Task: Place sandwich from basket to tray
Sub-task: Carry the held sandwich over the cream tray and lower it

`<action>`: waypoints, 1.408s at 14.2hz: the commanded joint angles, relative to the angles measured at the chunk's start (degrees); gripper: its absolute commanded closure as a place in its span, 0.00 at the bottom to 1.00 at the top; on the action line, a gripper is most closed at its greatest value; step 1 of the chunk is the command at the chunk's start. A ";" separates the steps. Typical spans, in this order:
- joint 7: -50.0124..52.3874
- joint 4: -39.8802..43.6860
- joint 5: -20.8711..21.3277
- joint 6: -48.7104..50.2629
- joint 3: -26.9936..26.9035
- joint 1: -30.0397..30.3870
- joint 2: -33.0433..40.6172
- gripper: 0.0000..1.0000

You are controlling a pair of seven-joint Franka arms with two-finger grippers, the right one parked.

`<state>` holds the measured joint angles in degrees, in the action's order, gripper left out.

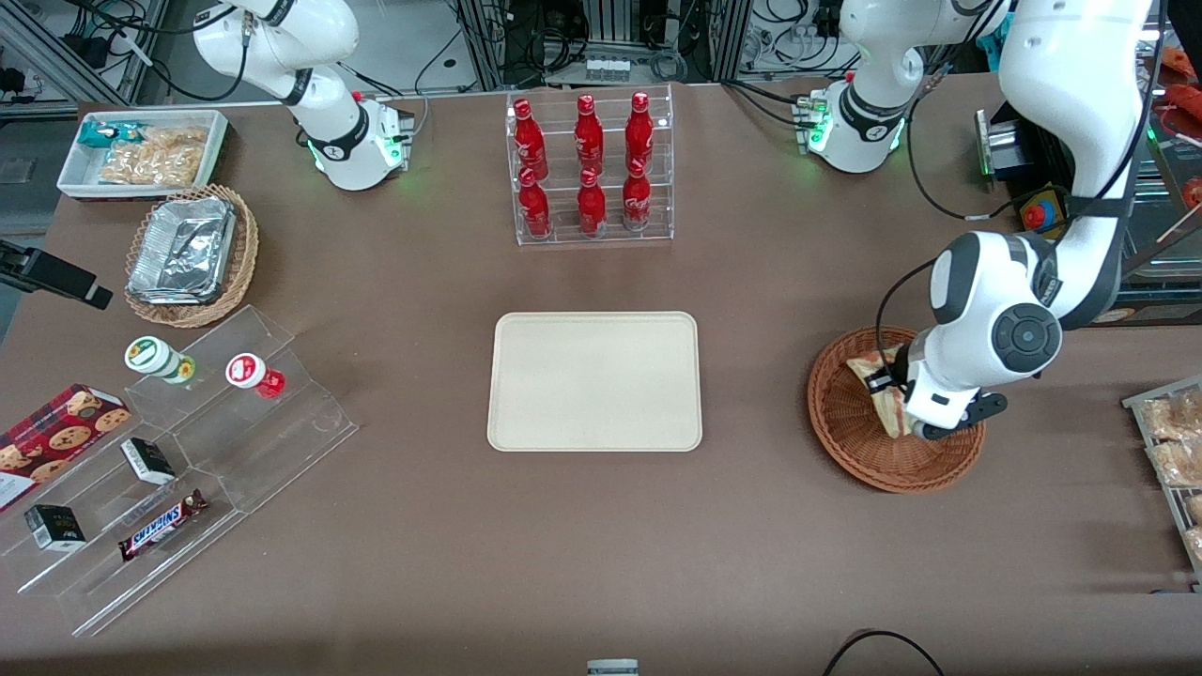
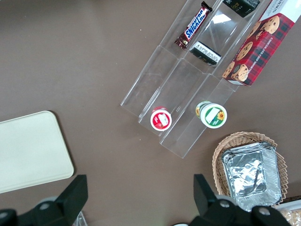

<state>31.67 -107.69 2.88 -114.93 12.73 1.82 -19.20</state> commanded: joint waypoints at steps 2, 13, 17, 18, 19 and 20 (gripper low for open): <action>-0.20 8.62 2.82 5.24 1.06 -11.18 -2.83 0.86; 22.63 38.86 3.63 5.01 0.89 -36.53 -28.94 0.85; 25.37 39.49 3.89 0.94 0.62 -39.00 -31.33 0.52; 25.37 39.58 3.89 0.94 0.62 -39.18 -31.25 0.26; 25.55 39.67 3.98 0.94 0.45 -39.09 -30.81 0.00; 25.72 39.58 3.98 1.72 -0.16 -38.83 -30.02 0.00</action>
<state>56.07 -69.81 5.80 -114.78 13.81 -36.82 -50.05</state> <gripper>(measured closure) 0.555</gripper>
